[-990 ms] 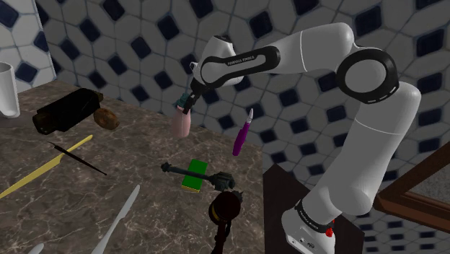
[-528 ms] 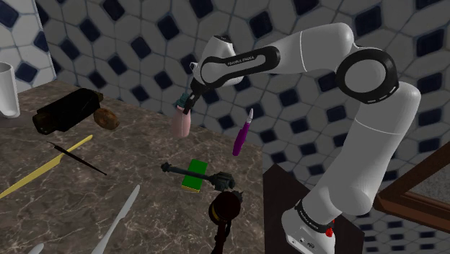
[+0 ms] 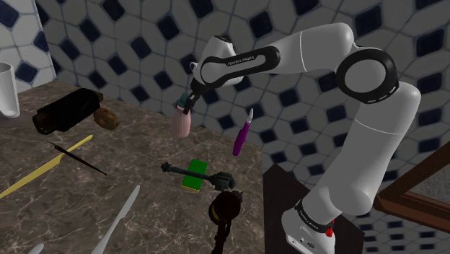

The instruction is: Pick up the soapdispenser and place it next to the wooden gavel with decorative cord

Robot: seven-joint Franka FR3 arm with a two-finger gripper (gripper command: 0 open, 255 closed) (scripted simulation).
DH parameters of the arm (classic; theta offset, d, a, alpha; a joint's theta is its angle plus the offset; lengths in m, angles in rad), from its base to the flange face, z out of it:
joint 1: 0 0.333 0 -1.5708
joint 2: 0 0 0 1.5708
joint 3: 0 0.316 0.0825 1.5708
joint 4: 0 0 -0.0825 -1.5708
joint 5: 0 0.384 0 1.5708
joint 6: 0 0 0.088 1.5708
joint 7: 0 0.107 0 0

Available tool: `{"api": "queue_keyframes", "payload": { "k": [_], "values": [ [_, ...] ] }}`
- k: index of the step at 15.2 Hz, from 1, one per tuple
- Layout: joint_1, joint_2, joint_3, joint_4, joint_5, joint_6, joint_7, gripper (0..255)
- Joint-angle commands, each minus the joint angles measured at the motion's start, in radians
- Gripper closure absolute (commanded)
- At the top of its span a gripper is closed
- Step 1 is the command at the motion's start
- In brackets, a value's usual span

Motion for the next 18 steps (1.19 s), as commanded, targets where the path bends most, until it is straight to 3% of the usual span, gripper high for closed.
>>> {"api": "queue_keyframes", "payload": {
  "k": [1,18],
  "values": [
    [0.0,-0.006,0.0,0.005,-0.001,-0.012,0.001,255],
    [0.0,-0.089,-0.004,0.129,-0.013,-0.218,0.02,255]
  ]
}}
